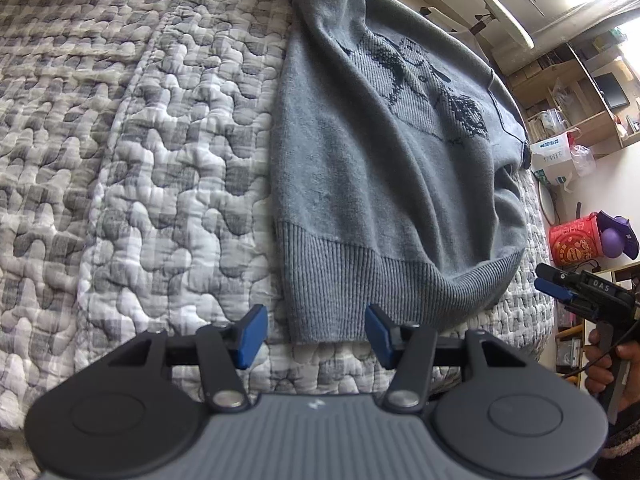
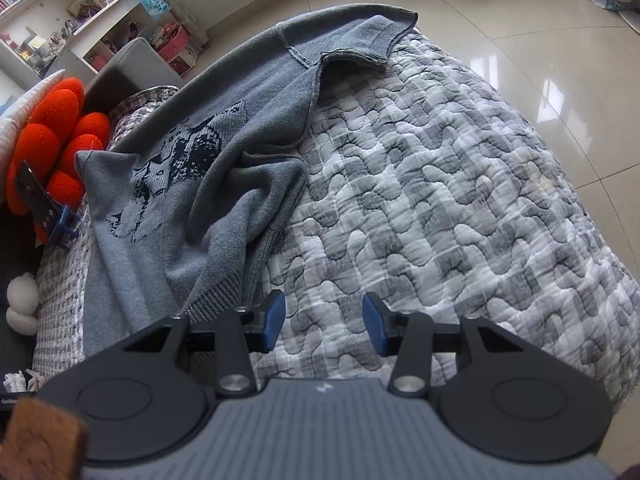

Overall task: Fold clothes
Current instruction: 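Grasp the sweater hem with both grippers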

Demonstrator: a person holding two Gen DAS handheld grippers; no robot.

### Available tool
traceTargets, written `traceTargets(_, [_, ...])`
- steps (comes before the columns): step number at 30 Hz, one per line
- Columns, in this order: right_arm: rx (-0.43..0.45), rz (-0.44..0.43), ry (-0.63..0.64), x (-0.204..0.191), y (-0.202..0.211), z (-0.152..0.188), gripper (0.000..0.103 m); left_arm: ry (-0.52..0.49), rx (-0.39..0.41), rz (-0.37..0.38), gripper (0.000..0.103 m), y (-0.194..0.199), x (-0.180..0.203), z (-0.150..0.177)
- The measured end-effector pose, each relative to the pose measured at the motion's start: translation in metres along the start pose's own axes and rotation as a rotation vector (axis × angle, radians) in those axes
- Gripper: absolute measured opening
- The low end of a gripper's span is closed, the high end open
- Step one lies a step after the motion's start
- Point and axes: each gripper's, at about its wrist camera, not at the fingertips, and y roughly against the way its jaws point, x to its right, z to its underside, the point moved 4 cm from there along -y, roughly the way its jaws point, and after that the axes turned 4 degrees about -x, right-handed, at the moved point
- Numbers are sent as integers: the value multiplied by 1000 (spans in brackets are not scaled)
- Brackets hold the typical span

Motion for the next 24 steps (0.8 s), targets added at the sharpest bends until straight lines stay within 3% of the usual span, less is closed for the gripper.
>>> traceTargets(3, [-44,16,21,4,17,-8,47,-13,10,-3,46,-3,1,1])
traceTargets(7, [-36,17,25,15,41,-13,48,-18,31,8,40,-6,1,-1])
traceTargets(10, [-18,-4,10,21,50,-11,49,-6,28,40,29,-11,4,-2])
traceTargets(13, [-17,-9,2,22,44,-7,49,-5,45,10,8,-15,9,-1])
traceTargets(24, [-37,-16,8,8,2,-1,49,95,162,-4,7,17,-5,-5])
